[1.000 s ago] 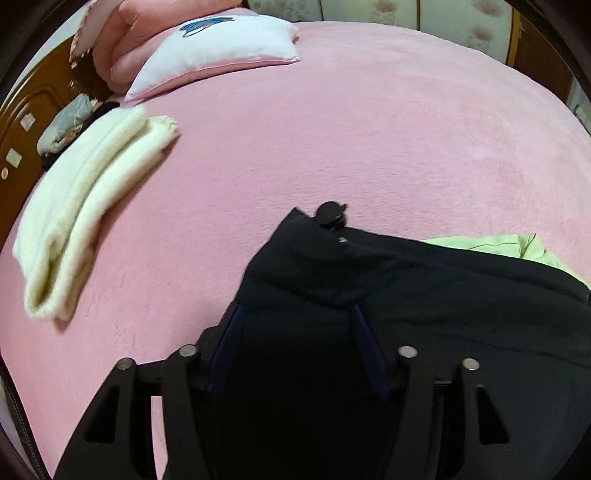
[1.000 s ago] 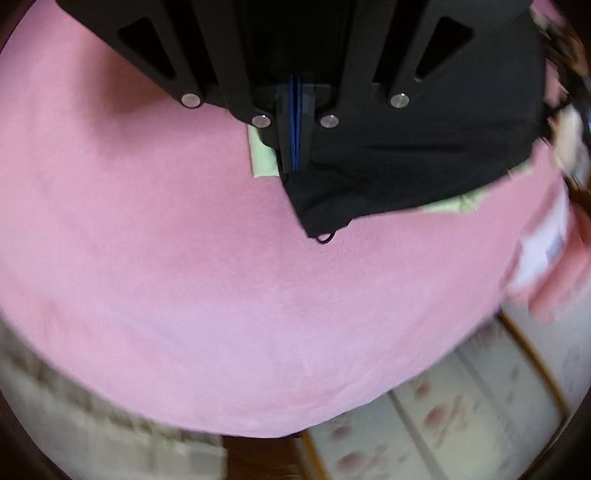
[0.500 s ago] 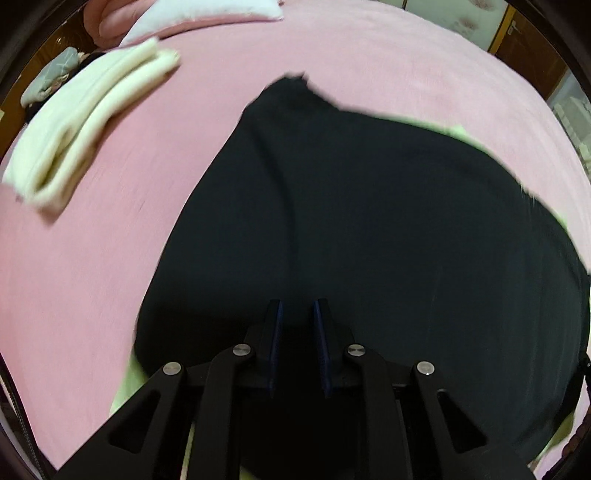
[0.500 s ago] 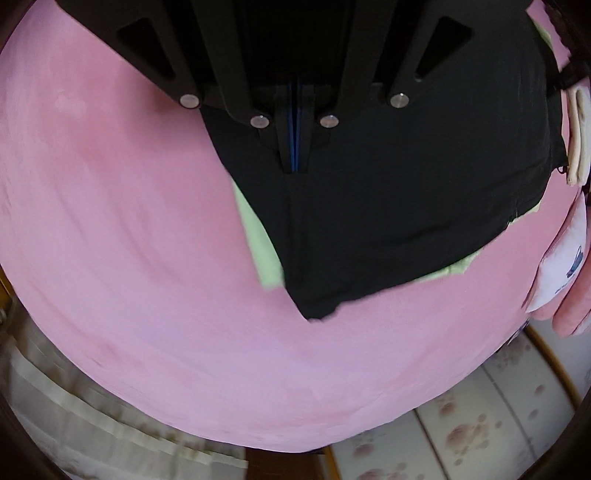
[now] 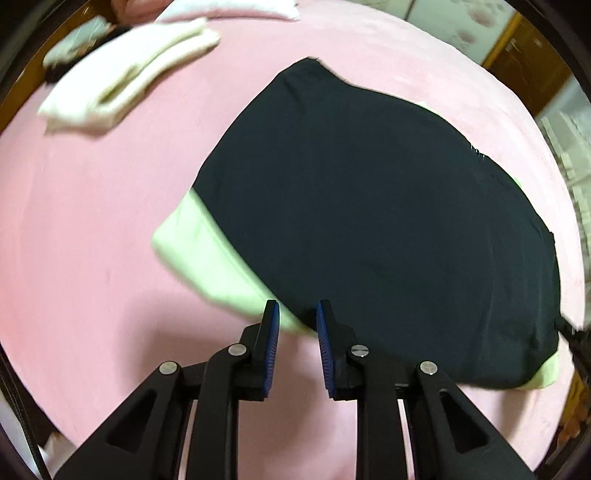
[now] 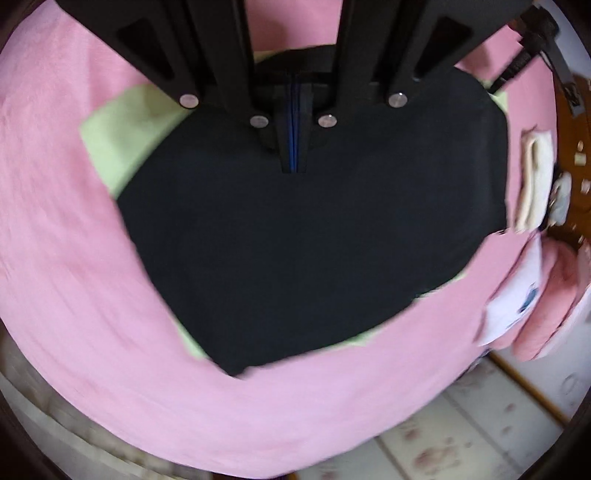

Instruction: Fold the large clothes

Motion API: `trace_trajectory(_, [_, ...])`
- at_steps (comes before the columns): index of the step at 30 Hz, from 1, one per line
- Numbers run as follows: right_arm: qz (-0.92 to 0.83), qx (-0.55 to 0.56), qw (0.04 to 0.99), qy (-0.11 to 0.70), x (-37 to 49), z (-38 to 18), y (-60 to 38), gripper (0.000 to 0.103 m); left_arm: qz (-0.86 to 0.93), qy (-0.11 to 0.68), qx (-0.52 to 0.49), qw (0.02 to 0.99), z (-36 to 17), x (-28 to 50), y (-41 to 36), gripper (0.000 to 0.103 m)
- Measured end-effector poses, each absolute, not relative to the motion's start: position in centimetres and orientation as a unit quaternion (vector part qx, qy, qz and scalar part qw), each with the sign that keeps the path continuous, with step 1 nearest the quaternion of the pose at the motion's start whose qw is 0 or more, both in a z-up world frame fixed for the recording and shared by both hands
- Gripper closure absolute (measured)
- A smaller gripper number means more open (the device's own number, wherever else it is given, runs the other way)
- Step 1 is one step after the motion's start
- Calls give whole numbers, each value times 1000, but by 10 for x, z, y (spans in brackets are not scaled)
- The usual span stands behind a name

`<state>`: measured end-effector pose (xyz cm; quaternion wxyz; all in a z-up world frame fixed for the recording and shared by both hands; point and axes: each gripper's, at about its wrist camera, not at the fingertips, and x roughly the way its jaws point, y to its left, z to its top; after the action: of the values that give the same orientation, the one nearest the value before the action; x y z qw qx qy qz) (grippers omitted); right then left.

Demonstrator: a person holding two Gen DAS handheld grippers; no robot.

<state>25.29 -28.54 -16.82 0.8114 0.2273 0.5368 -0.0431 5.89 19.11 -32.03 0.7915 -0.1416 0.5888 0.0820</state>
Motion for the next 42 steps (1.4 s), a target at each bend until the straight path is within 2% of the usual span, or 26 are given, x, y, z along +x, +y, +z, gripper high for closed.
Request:
trace_trajectory(5, [29, 235, 817, 526, 297, -148, -238, 103, 105, 603, -208, 763, -316, 30, 194, 84])
trace_trajectory(8, [28, 198, 809, 553, 327, -148, -203, 103, 111, 613, -224, 750, -326, 21, 207, 84])
trace_trajectory(11, [29, 213, 788, 576, 352, -155, -183, 103, 114, 618, -226, 744, -329, 12, 218, 84])
trace_trajectory(15, [-8, 184, 749, 636, 378, -196, -166, 103, 110, 618, -236, 742, -332, 11, 231, 83])
trace_trajectory(17, [-17, 170, 725, 668, 377, -225, -164, 103, 108, 615, -246, 741, -334, 10, 236, 79])
trace_trajectory(22, [-12, 81, 720, 690, 384, -240, -142, 103, 90, 607, -285, 736, -336, 5, 257, 79])
trace_trajectory(24, [-9, 48, 714, 699, 387, -242, -134, 103, 73, 597, -313, 735, -337, 5, 263, 76])
trace_trajectory(26, [-2, 24, 710, 704, 389, -243, -128, 103, 56, 582, -336, 739, -339, 7, 267, 61])
trace_trajectory(27, [2, 18, 708, 706, 389, -244, -127, 103, 50, 573, -347, 741, -340, 9, 269, 59])
trace_trajectory(33, [21, 30, 713, 700, 381, -244, -145, 103, 30, 537, -412, 735, -362, 28, 285, 59])
trace_trajectory(38, [26, 6, 724, 690, 372, -244, -147, 103, 30, 524, -427, 736, -384, 40, 282, 58])
trace_trajectory(42, [28, 1, 730, 683, 371, -242, -154, 103, 18, 520, -423, 742, -395, 51, 283, 52])
